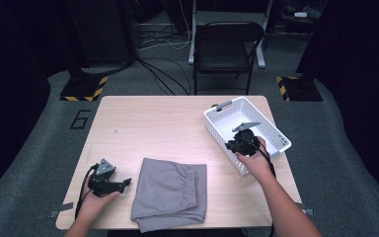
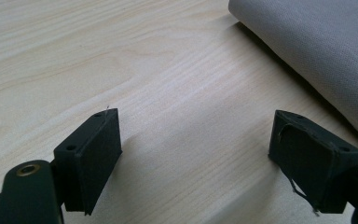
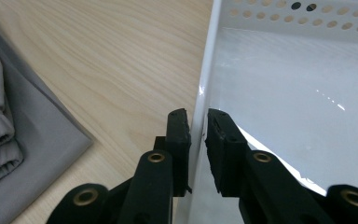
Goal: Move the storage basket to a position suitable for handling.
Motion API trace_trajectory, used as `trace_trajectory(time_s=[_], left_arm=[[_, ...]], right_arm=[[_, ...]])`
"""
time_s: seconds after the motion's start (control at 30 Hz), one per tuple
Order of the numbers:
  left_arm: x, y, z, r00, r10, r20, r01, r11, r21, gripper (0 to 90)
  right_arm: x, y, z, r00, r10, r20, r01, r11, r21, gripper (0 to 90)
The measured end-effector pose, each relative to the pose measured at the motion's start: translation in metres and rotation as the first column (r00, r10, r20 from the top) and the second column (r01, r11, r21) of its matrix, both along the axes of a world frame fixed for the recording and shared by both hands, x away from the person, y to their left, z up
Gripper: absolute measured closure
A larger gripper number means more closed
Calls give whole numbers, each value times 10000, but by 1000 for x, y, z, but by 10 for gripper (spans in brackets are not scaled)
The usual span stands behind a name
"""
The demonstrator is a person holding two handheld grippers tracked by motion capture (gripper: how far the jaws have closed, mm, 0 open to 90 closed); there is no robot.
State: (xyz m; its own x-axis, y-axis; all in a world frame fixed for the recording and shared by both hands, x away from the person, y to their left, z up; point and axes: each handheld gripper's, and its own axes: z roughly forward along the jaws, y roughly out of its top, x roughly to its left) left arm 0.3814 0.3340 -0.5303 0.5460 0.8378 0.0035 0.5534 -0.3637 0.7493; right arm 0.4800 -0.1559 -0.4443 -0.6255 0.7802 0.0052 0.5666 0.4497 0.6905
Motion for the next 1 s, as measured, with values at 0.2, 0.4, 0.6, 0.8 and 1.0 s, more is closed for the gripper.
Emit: trace_trajectory(time_s=[0.2, 0.4, 0.6, 0.8, 1.0], left_arm=[[0, 0, 0, 10000, -2, 21, 2, 10000, 0, 167], [0, 0, 0, 10000, -12, 41, 12, 10000, 14, 167], [0, 0, 0, 10000, -7, 22, 7, 10000, -17, 167], [0, 0, 0, 10000, -2, 31, 2, 10000, -17, 167], [0, 0, 0, 10000, -7, 16, 7, 10000, -30, 167]], right_arm=[[5, 2, -2, 9999, 90, -46, -90, 10000, 6, 796], [9, 4, -1, 9997, 115, -214, -116, 9999, -22, 798], [12, 5, -2, 9993, 160, -325, -157, 9998, 119, 814], [13, 23, 1, 9970, 695, -348, -707, 9968, -360, 845], [9, 47, 1, 9846, 1734, -232, -1744, 9831, -563, 854]])
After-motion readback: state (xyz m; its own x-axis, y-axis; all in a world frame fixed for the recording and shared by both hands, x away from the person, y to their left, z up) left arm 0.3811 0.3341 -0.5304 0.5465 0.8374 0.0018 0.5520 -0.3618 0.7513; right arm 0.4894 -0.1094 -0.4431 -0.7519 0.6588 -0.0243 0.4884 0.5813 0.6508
